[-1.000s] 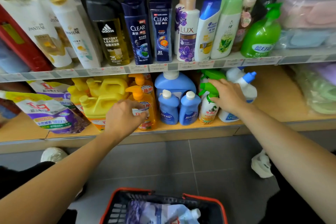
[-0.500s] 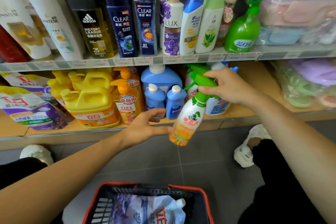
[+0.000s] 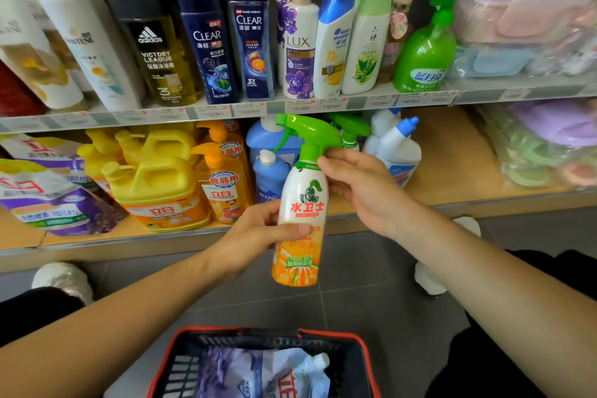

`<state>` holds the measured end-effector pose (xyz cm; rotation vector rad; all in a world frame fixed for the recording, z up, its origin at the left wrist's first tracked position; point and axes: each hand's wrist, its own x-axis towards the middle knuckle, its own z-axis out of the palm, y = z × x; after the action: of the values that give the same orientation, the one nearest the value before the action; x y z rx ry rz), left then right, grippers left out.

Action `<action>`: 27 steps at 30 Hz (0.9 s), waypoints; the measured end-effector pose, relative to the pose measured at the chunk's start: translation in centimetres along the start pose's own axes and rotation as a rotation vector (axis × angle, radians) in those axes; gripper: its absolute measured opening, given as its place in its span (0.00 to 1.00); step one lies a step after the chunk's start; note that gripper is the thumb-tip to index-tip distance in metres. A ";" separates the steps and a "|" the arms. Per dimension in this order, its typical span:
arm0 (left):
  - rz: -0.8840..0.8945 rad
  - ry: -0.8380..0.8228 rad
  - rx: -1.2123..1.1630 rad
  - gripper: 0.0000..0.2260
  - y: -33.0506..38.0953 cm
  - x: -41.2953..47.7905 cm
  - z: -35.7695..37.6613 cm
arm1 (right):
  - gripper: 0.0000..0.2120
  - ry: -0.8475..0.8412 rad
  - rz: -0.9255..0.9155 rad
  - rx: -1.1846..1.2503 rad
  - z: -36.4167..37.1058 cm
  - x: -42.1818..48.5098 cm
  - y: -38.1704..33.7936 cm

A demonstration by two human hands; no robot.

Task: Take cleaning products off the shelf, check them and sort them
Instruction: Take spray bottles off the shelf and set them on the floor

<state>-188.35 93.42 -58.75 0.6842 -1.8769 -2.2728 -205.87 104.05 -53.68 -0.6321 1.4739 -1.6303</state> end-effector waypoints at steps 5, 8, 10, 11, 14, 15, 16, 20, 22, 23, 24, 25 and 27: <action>0.066 0.083 0.041 0.21 0.2 -0.2 0.4 | 0.07 0.061 0.080 0.009 1.5 -0.1 1.1; 0.128 0.150 0.124 0.21 0.3 -0.1 0.5 | 0.05 0.104 0.061 0.033 1.9 0.3 1.2; 0.155 0.208 0.215 0.23 0.3 0.0 0.4 | 0.05 0.124 0.044 0.040 2.3 0.6 1.1; 0.174 0.241 0.281 0.23 0.3 0.0 0.4 | 0.05 0.135 0.038 0.044 2.5 0.7 1.1; 0.249 0.360 0.579 0.27 0.4 -0.1 0.5 | 0.07 0.174 0.018 0.056 3.1 1.1 1.2; 0.263 0.394 0.639 0.27 0.5 -0.1 0.5 | 0.07 0.180 0.015 0.060 3.3 1.3 1.1; 0.267 0.411 0.660 0.27 0.7 -0.1 0.4 | 0.07 0.180 0.018 0.069 3.4 1.5 1.0; 0.217 0.286 0.509 0.25 1.5 0.2 0.0 | 0.06 0.127 0.050 0.130 3.6 2.0 0.2; 0.171 0.202 0.334 0.22 1.9 0.4 -0.1 | 0.08 0.068 0.058 0.175 3.5 2.2 -0.3; 0.143 0.167 0.243 0.21 2.1 0.4 -0.1 | 0.10 0.037 0.062 0.191 3.5 2.4 -0.5; 0.111 0.132 0.161 0.20 2.3 0.4 -0.1 | 0.11 0.006 0.070 0.203 3.4 2.5 -0.7; 0.077 0.096 0.091 0.19 2.5 0.4 -0.1 | 0.13 -0.024 0.082 0.216 3.4 2.7 -0.9; 0.019 0.025 -0.017 0.17 2.9 0.2 -0.1 | 0.15 -0.077 0.109 0.253 3.3 2.8 -1.4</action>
<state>-189.06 92.61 -56.04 0.6861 -1.8436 -2.2558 -205.06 99.85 -52.22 -0.4593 1.2014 -1.6546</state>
